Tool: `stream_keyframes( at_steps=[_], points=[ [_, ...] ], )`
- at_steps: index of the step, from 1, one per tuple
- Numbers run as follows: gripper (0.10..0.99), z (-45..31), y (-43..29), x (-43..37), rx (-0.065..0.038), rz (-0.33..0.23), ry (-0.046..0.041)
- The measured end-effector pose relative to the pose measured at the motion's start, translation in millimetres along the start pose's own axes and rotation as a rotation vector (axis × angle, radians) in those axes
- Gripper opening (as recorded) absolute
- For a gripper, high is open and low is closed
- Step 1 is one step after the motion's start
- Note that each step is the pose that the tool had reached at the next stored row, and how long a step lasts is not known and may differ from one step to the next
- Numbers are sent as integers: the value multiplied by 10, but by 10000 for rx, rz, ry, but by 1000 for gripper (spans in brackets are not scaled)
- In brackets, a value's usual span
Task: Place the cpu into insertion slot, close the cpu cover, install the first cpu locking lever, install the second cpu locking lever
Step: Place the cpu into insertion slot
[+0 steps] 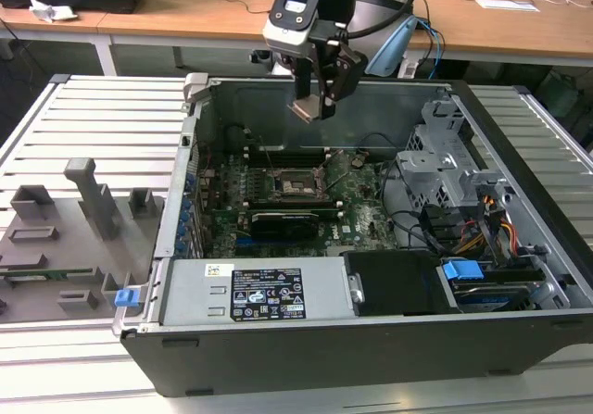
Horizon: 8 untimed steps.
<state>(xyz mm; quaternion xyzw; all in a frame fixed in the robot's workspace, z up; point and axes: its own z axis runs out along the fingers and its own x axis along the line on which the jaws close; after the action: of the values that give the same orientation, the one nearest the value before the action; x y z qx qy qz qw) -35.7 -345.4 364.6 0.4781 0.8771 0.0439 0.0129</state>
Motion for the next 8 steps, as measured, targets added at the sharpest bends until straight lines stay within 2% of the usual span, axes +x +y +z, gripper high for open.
stream_keyframes(
  at_steps=[8],
  points=[
    [529, 31, -3, -1, 0, 36, -4]
  ],
)
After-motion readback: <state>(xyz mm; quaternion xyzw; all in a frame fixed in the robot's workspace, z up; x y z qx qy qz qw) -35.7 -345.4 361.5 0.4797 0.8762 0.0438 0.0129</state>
